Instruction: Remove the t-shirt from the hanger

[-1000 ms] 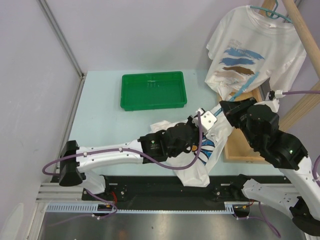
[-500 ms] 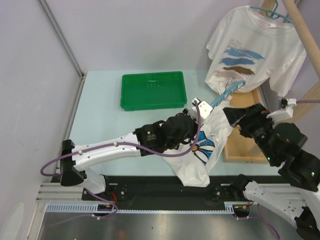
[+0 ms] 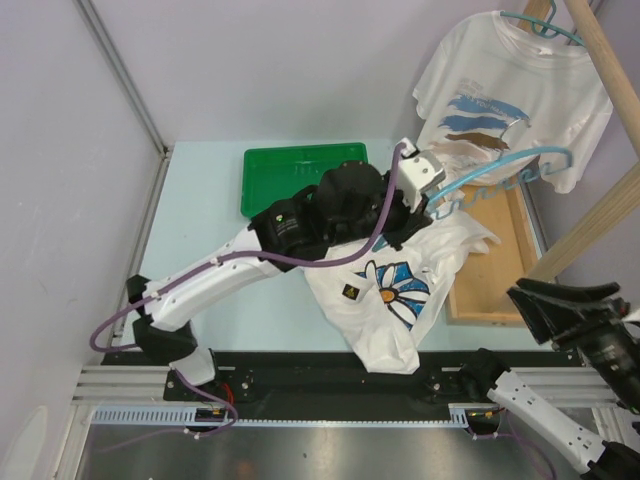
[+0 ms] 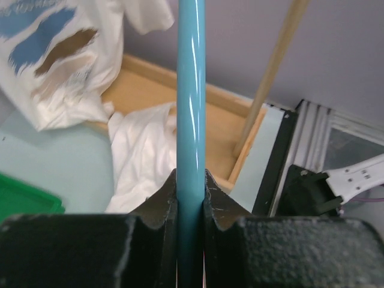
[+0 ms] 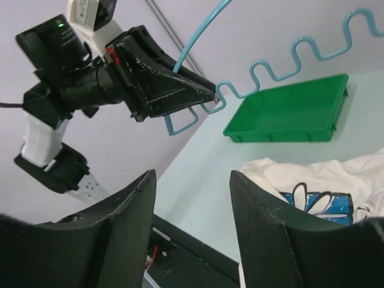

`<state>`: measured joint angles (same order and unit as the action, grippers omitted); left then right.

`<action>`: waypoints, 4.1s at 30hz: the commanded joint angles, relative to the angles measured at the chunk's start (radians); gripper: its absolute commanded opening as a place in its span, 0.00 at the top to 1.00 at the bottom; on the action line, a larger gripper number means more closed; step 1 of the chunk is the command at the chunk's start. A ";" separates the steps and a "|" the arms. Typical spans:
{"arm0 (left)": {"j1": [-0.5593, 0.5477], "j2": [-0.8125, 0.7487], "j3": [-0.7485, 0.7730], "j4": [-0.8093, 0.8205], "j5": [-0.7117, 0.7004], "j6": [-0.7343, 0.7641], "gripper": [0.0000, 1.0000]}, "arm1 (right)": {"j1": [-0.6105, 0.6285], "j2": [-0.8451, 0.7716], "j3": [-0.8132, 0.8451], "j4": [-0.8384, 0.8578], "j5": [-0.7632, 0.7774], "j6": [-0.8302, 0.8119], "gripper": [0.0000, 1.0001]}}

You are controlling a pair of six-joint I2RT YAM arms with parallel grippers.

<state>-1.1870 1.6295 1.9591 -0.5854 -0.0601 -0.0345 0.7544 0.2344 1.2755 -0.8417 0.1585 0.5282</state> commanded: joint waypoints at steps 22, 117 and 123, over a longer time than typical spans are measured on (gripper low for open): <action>0.000 0.090 0.205 -0.059 0.138 -0.119 0.99 | -0.329 0.313 0.013 0.312 -0.123 0.242 0.51; 0.035 -0.453 -0.557 0.288 -0.188 -0.197 0.36 | -0.222 0.459 0.015 0.650 0.099 0.441 1.00; 0.040 -0.436 -0.563 0.294 -0.173 -0.206 0.35 | -0.222 0.453 0.064 0.613 0.137 0.401 1.00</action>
<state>-1.1549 1.1908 1.4021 -0.3367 -0.2264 -0.2192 0.5289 0.6910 1.2865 -0.2749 0.2344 0.9848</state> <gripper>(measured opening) 0.647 0.043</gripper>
